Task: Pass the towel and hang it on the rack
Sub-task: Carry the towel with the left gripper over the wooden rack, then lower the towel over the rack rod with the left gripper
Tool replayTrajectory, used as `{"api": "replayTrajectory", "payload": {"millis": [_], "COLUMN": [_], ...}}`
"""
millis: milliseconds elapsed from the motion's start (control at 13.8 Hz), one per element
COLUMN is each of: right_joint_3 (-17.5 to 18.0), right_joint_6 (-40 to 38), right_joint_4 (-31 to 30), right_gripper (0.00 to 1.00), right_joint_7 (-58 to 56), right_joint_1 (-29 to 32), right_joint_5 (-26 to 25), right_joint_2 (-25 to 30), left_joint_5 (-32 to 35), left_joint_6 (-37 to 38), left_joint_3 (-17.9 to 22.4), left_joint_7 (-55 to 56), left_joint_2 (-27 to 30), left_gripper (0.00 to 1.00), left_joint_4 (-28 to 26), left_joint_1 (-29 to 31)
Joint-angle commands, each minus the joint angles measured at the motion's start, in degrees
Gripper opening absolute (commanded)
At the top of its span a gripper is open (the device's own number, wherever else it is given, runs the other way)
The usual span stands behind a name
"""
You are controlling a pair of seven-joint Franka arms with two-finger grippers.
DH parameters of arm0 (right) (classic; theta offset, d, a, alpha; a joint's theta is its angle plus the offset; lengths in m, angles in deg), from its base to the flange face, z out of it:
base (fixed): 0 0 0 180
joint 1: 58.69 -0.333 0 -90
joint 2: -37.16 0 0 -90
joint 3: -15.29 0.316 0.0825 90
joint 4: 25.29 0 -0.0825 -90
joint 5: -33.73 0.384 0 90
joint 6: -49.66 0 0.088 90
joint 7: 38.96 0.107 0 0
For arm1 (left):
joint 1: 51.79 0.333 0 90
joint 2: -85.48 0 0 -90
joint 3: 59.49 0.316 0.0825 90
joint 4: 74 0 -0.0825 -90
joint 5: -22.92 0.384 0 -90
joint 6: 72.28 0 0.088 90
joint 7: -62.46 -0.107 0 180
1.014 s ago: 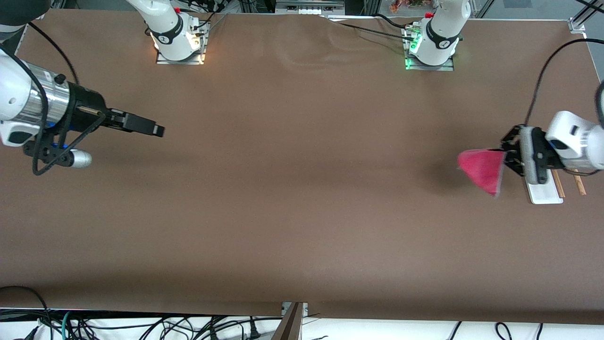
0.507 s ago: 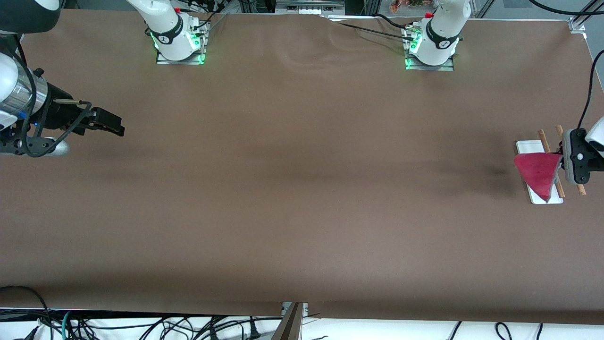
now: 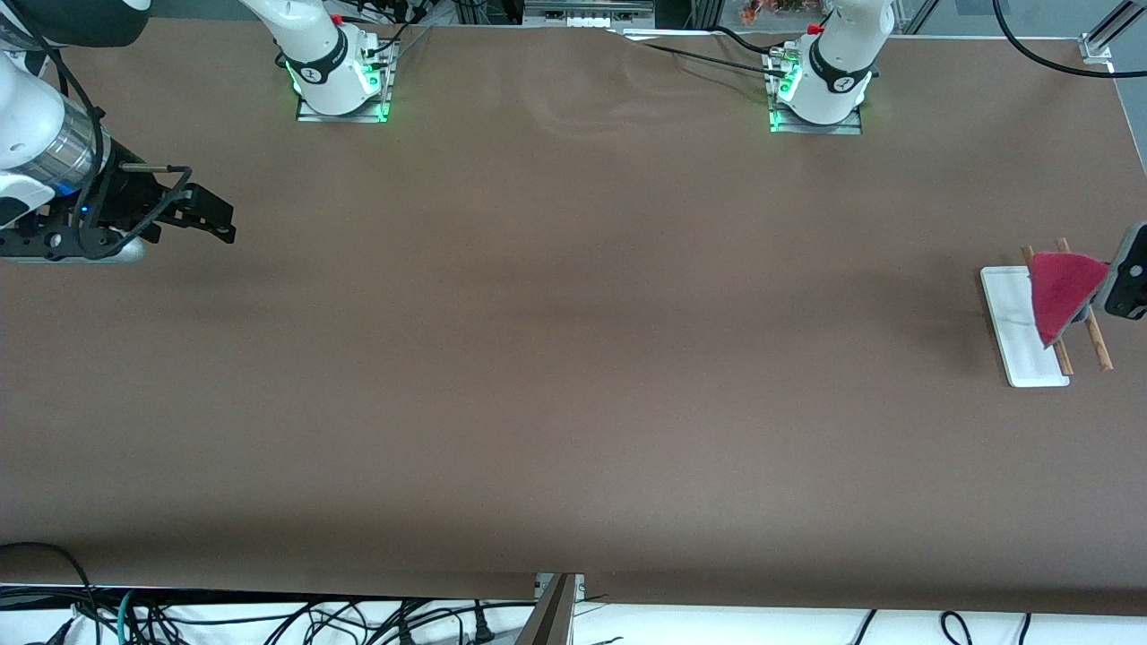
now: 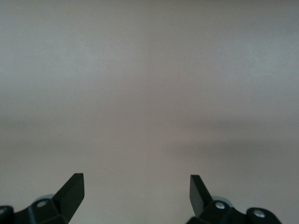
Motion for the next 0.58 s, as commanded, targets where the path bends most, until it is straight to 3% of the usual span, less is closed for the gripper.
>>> {"api": "replayTrajectory", "payload": {"millis": [0,507], "right_joint_3": [-1.3,-2.1], "right_joint_6": [0.3,0.1], "right_joint_4": [-0.2,0.5], "right_gripper": [1.0,1.0], "right_joint_7": [-1.2,-1.3], "right_joint_1": [-0.2,-0.3], "right_joint_5": [-0.7,-0.6], "right_joint_2": [0.9,0.9], "left_joint_5": [3.9,4.1], "left_joint_6": [4.4,0.4], "left_joint_3": [0.5,1.6], "left_joint_7": [-5.6,-8.6], "left_joint_2": [0.7,-0.7], "left_gripper": [0.0,0.0], "left_joint_4": [4.5,4.7], "left_joint_1": [-0.3,-0.3]}}
